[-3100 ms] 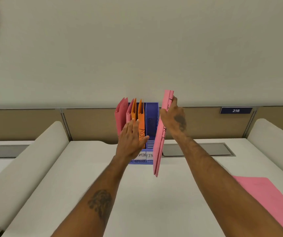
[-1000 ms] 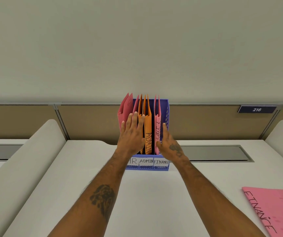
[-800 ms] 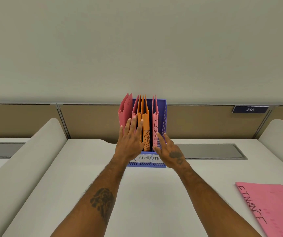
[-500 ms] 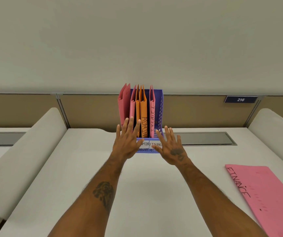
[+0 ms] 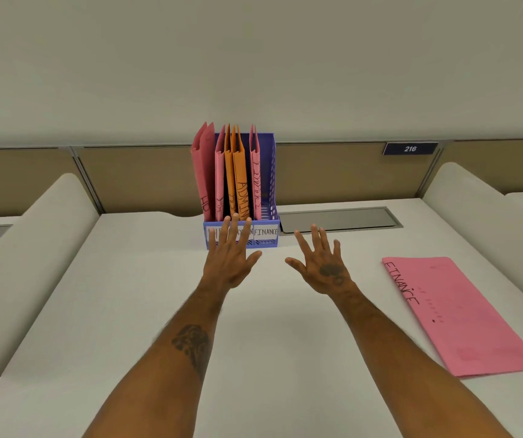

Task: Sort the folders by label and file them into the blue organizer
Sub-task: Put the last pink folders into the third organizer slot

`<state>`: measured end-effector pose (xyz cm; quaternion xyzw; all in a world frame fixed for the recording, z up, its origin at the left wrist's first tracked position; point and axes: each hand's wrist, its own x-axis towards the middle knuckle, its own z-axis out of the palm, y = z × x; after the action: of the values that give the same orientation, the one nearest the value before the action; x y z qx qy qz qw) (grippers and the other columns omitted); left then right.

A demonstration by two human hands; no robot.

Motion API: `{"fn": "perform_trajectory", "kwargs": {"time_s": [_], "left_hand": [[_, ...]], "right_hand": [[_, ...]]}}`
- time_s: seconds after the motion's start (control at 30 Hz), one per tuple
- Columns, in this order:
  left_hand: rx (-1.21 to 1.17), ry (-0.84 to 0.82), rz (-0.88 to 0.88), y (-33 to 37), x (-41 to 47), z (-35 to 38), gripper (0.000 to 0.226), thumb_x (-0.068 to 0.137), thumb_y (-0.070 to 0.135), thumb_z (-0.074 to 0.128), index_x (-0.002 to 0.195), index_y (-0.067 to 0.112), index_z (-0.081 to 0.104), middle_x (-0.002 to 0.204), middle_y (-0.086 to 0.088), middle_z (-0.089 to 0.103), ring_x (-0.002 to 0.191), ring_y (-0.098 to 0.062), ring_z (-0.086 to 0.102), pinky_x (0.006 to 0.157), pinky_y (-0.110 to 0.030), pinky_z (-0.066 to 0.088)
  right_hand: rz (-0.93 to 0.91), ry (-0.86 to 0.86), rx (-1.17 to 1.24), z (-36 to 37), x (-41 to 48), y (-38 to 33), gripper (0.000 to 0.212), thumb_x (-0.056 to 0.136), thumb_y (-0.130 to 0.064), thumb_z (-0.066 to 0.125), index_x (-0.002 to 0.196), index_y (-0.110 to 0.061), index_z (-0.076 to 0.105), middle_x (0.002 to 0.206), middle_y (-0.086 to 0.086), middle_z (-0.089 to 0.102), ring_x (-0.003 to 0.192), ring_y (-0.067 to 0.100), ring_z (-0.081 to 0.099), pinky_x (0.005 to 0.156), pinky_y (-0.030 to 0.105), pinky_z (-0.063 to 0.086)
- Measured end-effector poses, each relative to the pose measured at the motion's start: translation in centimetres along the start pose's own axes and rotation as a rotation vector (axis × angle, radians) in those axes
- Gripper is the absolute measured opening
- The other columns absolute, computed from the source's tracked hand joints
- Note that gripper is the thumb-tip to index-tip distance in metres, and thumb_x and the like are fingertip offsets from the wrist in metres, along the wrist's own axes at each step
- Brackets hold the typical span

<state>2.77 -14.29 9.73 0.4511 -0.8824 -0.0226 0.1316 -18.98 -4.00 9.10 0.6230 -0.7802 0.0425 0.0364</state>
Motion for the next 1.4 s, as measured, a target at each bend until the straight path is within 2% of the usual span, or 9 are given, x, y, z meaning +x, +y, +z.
{"fn": "perform_trajectory", "kwargs": {"time_s": [0.27,0.37,0.5,0.7,0.83,0.97,1.13,1.33,1.4], "left_hand": [[-0.014,-0.039,0.028,6.6,0.4,2.4,0.080,0.095,0.067,0.023,0.156,0.025,-0.009,0.165,-0.005,-0.015,0.151,-0.025,-0.018,0.119,-0.050,-0.011],[-0.006,-0.054,0.045,9.8,0.4,4.0,0.080,0.095,0.068,0.021,0.156,0.025,-0.009,0.165,-0.007,-0.010,0.151,-0.026,-0.015,0.119,-0.051,-0.009],[-0.007,-0.085,0.058,15.3,0.7,6.1,0.080,0.095,0.068,0.020,0.156,0.025,-0.010,0.165,-0.007,-0.013,0.151,-0.026,-0.016,0.120,-0.051,-0.008],[-0.033,-0.123,0.060,25.0,1.4,9.4,0.079,0.096,0.065,0.023,0.157,0.024,-0.007,0.165,-0.006,-0.012,0.151,-0.026,-0.015,0.119,-0.051,-0.009],[-0.037,-0.166,0.031,30.8,1.9,11.5,0.079,0.097,0.064,0.025,0.157,0.024,-0.008,0.165,-0.006,-0.011,0.151,-0.025,-0.015,0.119,-0.050,-0.008],[-0.107,-0.213,0.004,35.0,2.1,13.0,0.078,0.098,0.062,0.029,0.157,0.023,-0.004,0.165,-0.007,-0.009,0.152,-0.024,-0.012,0.121,-0.048,-0.001],[-0.123,-0.388,0.012,38.6,2.5,15.3,0.079,0.099,0.058,0.035,0.158,0.018,0.002,0.166,-0.009,-0.006,0.152,-0.027,-0.005,0.122,-0.048,0.010],[-0.146,-0.542,-0.051,41.8,2.6,18.3,0.080,0.097,0.056,0.044,0.156,0.012,0.014,0.164,-0.011,0.010,0.150,-0.030,0.010,0.116,-0.049,0.025],[-0.163,-0.546,-0.111,42.5,2.4,19.0,0.074,0.095,0.055,0.047,0.151,0.011,0.027,0.157,-0.014,0.024,0.144,-0.031,0.021,0.110,-0.048,0.034]], "right_hand": [[0.090,0.011,0.047,0.3,-3.3,5.9,0.102,0.067,-0.082,-0.023,0.154,-0.032,-0.004,0.162,0.011,-0.007,0.149,0.031,-0.005,0.117,0.056,0.003],[0.119,0.015,0.050,0.7,-4.8,9.3,0.096,0.071,-0.080,-0.019,0.154,-0.033,-0.005,0.162,0.012,-0.007,0.150,0.031,-0.006,0.117,0.055,0.003],[0.163,-0.007,0.024,1.5,-6.6,15.1,0.085,0.079,-0.075,-0.004,0.153,-0.034,-0.006,0.162,0.011,-0.008,0.149,0.030,-0.007,0.117,0.055,0.003],[0.152,-0.060,0.043,2.8,-9.0,24.7,0.080,0.085,-0.073,0.007,0.153,-0.033,-0.005,0.162,0.011,-0.008,0.149,0.031,-0.006,0.117,0.056,0.003],[0.138,-0.118,0.036,3.9,-10.2,30.7,0.082,0.084,-0.072,0.004,0.153,-0.031,-0.008,0.161,0.013,-0.011,0.149,0.032,-0.008,0.116,0.057,0.002],[0.179,-0.167,0.106,5.1,-11.7,35.5,0.083,0.083,-0.075,0.004,0.153,-0.032,-0.009,0.161,0.013,-0.013,0.149,0.032,-0.009,0.116,0.055,-0.002],[0.250,-0.245,0.160,6.5,-13.0,39.8,0.086,0.082,-0.076,0.004,0.154,-0.030,-0.005,0.161,0.013,-0.010,0.149,0.032,-0.007,0.116,0.056,0.002],[0.326,-0.331,0.166,8.6,-14.4,43.5,0.080,0.090,-0.072,0.016,0.155,-0.027,0.003,0.162,0.014,0.003,0.149,0.032,0.006,0.117,0.055,0.013],[0.374,-0.362,0.190,9.3,-14.9,44.6,0.079,0.090,-0.072,0.016,0.155,-0.027,0.005,0.162,0.014,0.005,0.149,0.031,0.008,0.117,0.055,0.012]]}}
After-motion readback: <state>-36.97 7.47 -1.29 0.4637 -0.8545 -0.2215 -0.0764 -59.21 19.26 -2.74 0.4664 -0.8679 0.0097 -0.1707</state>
